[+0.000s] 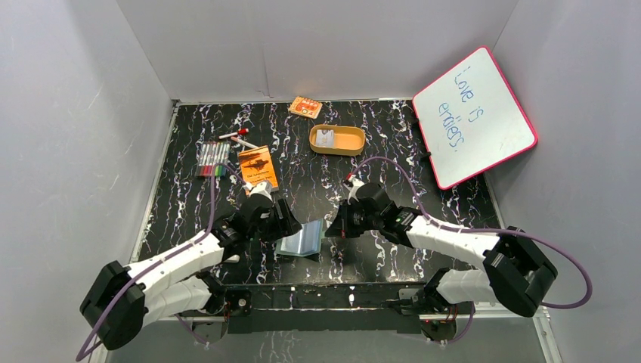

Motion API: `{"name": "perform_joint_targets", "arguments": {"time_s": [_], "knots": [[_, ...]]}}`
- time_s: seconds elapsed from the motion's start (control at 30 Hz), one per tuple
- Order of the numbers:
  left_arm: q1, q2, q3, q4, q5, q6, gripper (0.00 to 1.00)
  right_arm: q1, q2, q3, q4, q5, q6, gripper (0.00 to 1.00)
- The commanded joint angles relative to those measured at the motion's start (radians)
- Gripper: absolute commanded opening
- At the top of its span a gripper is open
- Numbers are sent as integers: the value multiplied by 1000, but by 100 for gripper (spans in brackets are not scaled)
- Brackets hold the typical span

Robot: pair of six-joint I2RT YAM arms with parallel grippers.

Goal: Put the credit cards into the card holder
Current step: Turn over the card slot in the card holder.

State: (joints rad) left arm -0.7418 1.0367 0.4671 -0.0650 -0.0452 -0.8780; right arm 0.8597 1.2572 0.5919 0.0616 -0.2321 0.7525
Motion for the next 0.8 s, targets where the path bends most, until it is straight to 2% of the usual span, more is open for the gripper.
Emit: {"name": "perform_joint_targets", "arguments": {"time_s": [0.0, 0.17, 0.43, 0.77], "knots": [[6, -83, 67, -92, -59, 23, 69, 10, -43, 15, -8, -8, -16, 0], [5, -120, 86, -52, -15, 27, 73, 10, -36, 10, -3, -1, -18, 0], [4, 80, 135, 25, 159, 75, 70, 10, -34, -4, 12, 3, -10, 0], [-4, 219, 154, 83, 238, 110, 69, 10, -61, -2, -1, 10, -18, 0]]}}
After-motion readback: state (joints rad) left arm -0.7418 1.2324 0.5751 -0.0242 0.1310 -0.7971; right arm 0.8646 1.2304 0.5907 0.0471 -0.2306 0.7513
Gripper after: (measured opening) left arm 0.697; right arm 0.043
